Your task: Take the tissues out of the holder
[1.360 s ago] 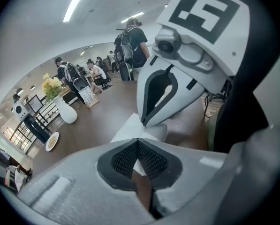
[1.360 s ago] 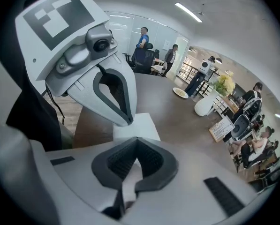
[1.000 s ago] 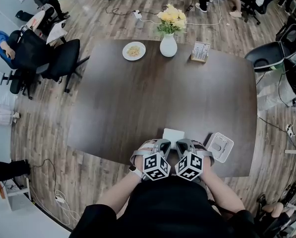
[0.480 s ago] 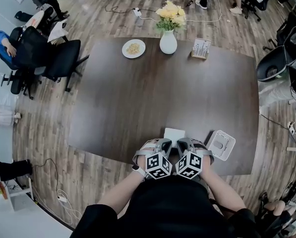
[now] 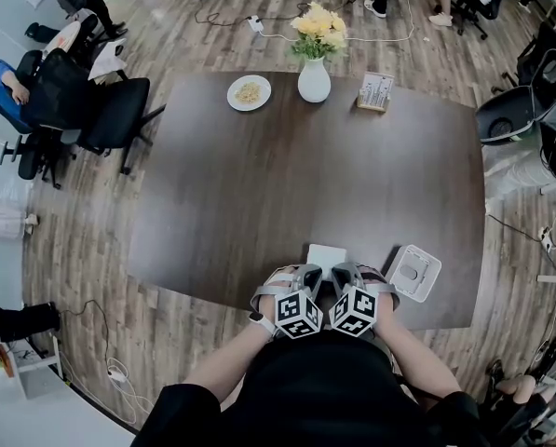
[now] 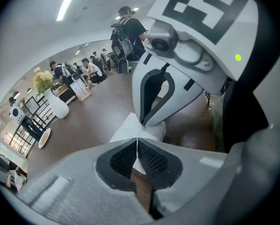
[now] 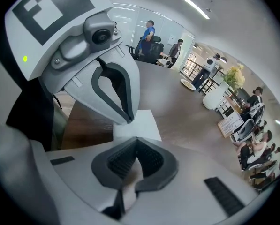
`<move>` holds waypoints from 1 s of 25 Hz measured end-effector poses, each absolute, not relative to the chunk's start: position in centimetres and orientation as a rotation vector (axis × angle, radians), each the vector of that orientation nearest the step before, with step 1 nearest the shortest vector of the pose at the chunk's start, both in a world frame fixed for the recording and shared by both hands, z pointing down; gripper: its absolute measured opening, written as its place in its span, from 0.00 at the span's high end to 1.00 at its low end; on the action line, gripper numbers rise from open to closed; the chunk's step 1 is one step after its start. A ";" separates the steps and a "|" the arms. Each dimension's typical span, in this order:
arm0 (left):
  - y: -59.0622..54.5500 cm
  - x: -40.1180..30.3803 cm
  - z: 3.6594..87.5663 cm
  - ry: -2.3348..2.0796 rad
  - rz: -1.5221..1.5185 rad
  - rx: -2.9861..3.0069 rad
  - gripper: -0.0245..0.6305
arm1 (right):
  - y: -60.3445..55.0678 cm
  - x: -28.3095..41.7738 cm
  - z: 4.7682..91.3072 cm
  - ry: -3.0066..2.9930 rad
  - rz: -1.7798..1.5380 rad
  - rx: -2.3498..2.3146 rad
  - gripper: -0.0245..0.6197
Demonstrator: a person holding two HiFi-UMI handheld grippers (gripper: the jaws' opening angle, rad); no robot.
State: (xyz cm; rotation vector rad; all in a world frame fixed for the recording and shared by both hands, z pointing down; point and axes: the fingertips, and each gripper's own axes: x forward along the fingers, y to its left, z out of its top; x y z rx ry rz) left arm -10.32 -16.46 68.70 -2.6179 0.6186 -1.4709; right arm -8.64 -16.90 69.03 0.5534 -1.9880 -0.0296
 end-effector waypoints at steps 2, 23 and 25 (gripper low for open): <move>-16.3 -10.3 68.9 0.620 -1.469 -2.618 0.95 | -16.8 -8.6 69.1 -1.988 -0.028 0.555 0.95; -16.7 -11.8 66.4 0.913 -1.323 -2.896 0.86 | -16.7 -8.3 67.4 -2.112 0.097 0.692 0.84; -17.2 -12.0 64.9 0.982 -1.254 -2.940 0.86 | -17.0 -8.0 66.2 -2.147 0.137 0.748 0.84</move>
